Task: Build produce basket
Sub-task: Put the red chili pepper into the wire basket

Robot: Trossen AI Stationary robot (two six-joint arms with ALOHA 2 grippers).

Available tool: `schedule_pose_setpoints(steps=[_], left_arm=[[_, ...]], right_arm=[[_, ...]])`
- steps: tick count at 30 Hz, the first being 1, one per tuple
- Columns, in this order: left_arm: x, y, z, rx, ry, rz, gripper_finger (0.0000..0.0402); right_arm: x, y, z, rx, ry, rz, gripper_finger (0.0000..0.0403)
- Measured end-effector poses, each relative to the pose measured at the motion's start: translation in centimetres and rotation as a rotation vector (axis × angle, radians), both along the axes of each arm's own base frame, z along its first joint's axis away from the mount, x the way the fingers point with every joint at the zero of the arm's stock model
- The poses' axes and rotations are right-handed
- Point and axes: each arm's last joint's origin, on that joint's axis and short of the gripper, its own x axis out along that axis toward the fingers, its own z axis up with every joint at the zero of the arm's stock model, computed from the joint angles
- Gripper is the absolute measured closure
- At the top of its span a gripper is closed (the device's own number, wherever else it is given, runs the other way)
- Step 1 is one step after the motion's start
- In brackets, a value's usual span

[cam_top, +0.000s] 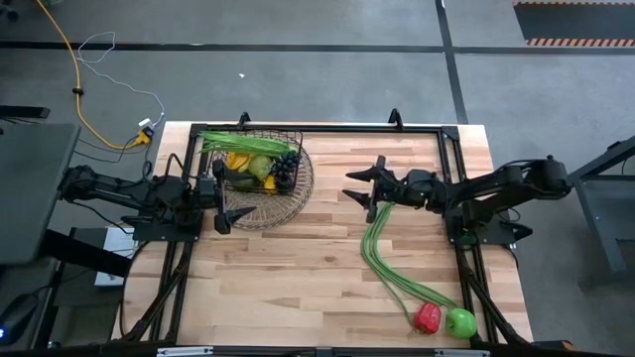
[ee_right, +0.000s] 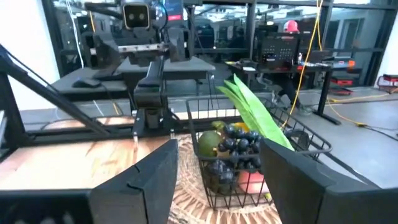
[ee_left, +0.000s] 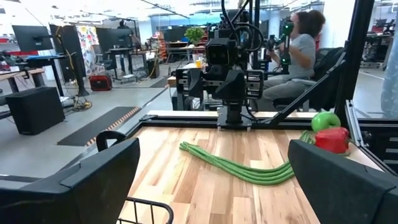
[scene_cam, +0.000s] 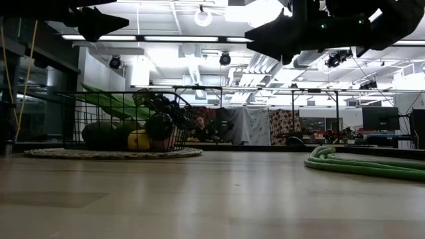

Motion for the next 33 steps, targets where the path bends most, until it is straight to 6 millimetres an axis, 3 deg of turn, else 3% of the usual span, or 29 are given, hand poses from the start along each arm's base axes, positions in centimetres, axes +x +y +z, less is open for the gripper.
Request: schedule_pose_setpoints(steps=[15, 21, 26, 30, 33], left_arm=[[0.1, 0.4, -0.6, -0.004, -0.033, -0.037, 0.0002], [0.1, 0.4, -0.6, -0.021, -0.037, -0.036, 0.0002], [0.1, 0.4, -0.6, -0.021, -0.037, -0.031, 0.0002], [0.1, 0.4, -0.6, -0.021, -0.037, -0.031, 0.0002], [0.1, 0.4, -0.6, -0.021, -0.037, -0.031, 0.0002]], right_arm=[[0.1, 0.0, 0.1, 0.03, -0.003, 0.002, 0.0187], [0.1, 0.5, -0.6, 0.342, 0.04, 0.064, 0.0187], [-0.4, 3.2, -1.7, 0.714, 0.448, 0.118, 0.0187], [-2.5, 7.1, -1.8, 0.938, 0.93, -0.041, 0.0187], [-4.3, 10.4, -0.4, 1.091, 1.122, -0.159, 0.0187]])
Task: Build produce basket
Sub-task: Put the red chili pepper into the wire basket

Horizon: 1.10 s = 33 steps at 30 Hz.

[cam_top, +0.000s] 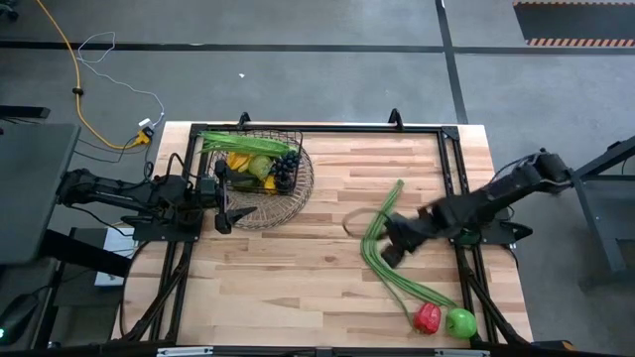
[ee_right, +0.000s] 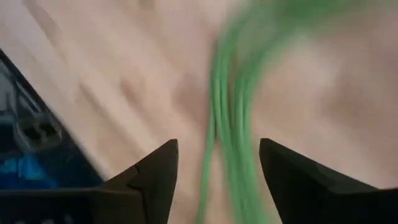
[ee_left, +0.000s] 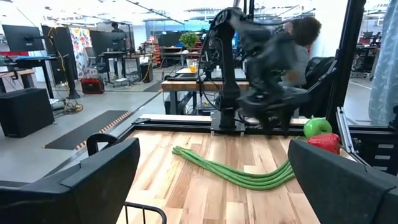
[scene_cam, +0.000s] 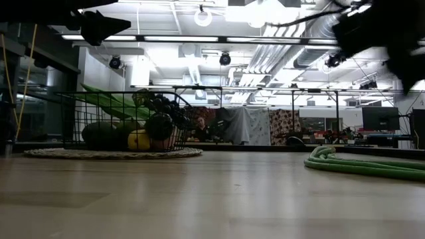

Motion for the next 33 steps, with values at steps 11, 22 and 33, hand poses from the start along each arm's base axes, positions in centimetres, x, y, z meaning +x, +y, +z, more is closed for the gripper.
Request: schedule_pose_setpoints(steps=[11, 22, 33], left_arm=[[0.0, 0.0, 0.2, 0.017, -0.014, 0.004, 0.0002], [0.0, 0.0, 0.3, 0.024, -0.029, 0.005, 0.0002], [0.0, 0.0, 0.2, -0.027, -0.031, 0.002, 0.0002]], right_arm=[[-4.3, 9.0, 3.9, 0.262, 0.331, -0.36, 0.0187], [-2.9, 12.9, 0.2, 0.324, 0.515, -0.43, 0.0187], [-1.8, 14.1, -1.5, 0.198, 0.69, -0.497, 0.0187]])
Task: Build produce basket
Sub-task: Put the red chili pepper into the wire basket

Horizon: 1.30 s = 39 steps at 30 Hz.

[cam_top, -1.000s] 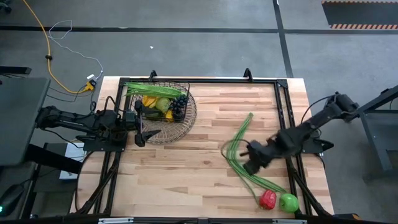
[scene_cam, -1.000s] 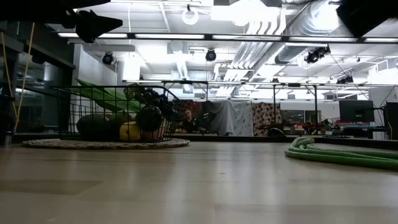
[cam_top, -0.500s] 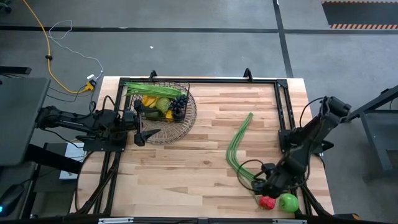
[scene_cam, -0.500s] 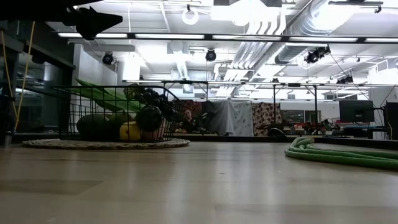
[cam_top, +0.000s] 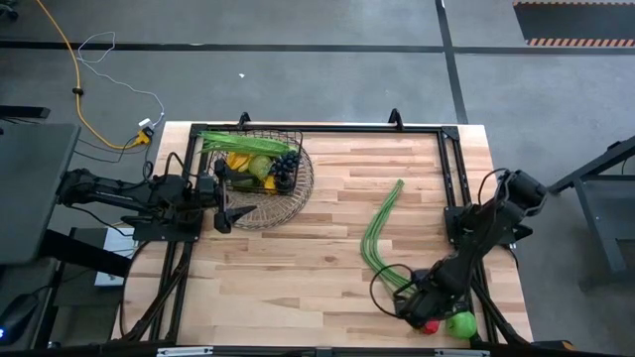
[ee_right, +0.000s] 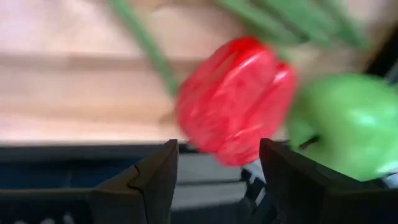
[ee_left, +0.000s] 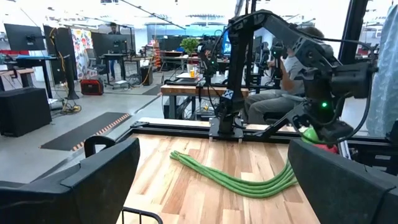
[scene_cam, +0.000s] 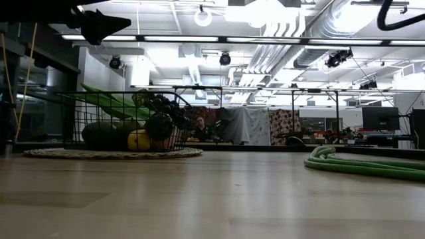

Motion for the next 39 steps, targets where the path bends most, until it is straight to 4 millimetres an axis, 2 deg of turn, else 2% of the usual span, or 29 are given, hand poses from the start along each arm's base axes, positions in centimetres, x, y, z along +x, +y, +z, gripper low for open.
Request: schedule_pose_setpoints(steps=[3, 8, 13, 21, 39], left_arm=[[0.0, 0.0, 0.0, 0.0, -0.004, 0.0, 0.0002], [0.0, 0.0, 0.0, 0.001, -0.004, 0.0, 0.0002], [0.0, 0.0, 0.0, 0.001, -0.004, 0.0, 0.0002], [0.0, 0.0, 0.0, 0.001, -0.004, 0.0, 0.0002], [0.0, 0.0, 0.0, 0.001, -0.004, -0.001, 0.0002]], right_arm=[[0.1, 0.1, 0.4, -0.066, 0.055, -0.001, 0.0187], [0.7, 0.4, 0.1, -0.142, 0.014, -0.005, 0.0187], [1.1, 0.9, -1.2, -0.142, 0.059, -0.001, 0.0187], [1.2, 1.2, -2.1, -0.151, 0.092, -0.005, 0.0187], [0.9, 1.4, -2.8, -0.149, 0.169, 0.008, 0.0196]])
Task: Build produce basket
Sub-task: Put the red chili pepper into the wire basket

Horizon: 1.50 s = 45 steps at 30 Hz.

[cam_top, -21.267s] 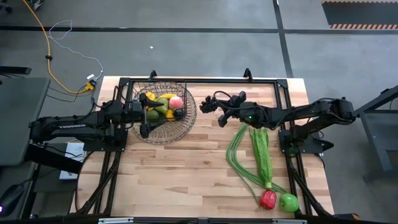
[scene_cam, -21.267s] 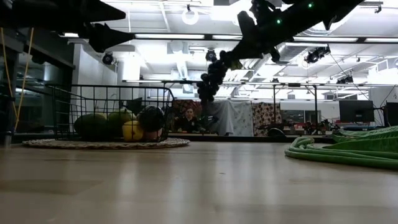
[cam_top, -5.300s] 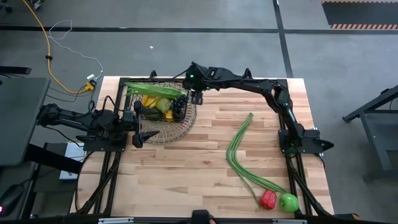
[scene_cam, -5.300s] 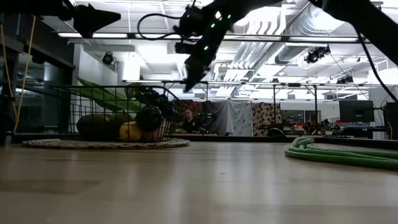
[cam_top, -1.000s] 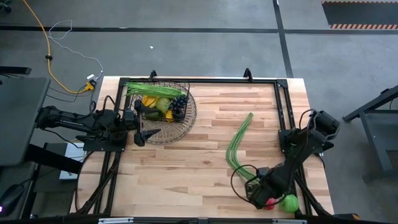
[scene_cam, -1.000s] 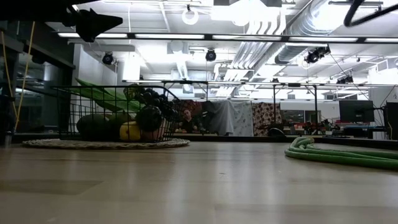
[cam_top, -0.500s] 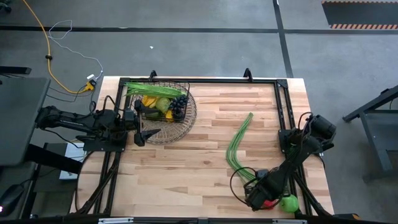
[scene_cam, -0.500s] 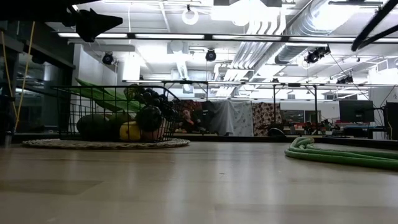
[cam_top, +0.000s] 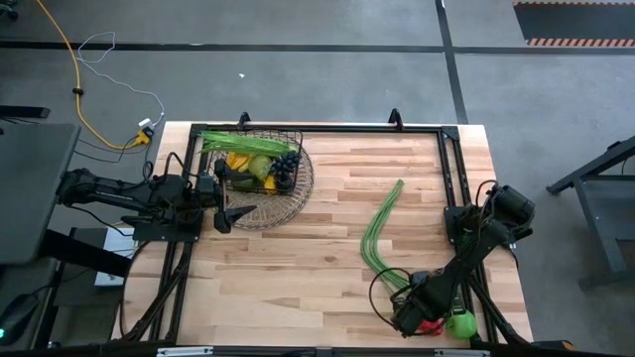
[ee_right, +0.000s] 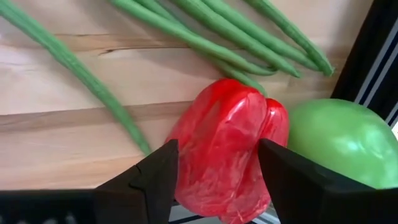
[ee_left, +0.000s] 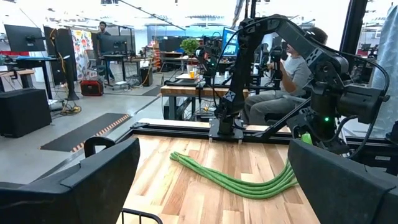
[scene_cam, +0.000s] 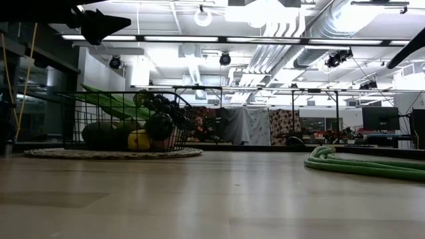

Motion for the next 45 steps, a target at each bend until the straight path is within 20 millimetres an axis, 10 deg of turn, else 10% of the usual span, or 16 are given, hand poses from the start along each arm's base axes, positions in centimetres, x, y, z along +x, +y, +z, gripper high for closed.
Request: schedule_pose_setpoints(steps=[16, 30, 36, 45], left_arm=[[0.0, 0.0, 0.0, 0.0, 0.0, 0.0, 0.0002], [0.0, 0.0, 0.0, 0.0, 0.0, 0.0, 0.0002], [0.0, 0.0, 0.0, 0.0, 0.0, 0.0, 0.0002], [0.0, 0.0, 0.0, 0.0, 0.0, 0.0, 0.0002]], right_arm=[[-0.1, -0.2, 0.0, -0.003, -0.018, 0.085, 0.0383], [0.3, -0.4, 3.1, 0.086, -0.114, 0.223, 0.0402], [-0.7, 0.7, 3.1, 0.088, -0.105, 0.2, 0.0352], [-1.7, 1.6, 3.2, 0.089, -0.096, 0.171, 0.0155]])
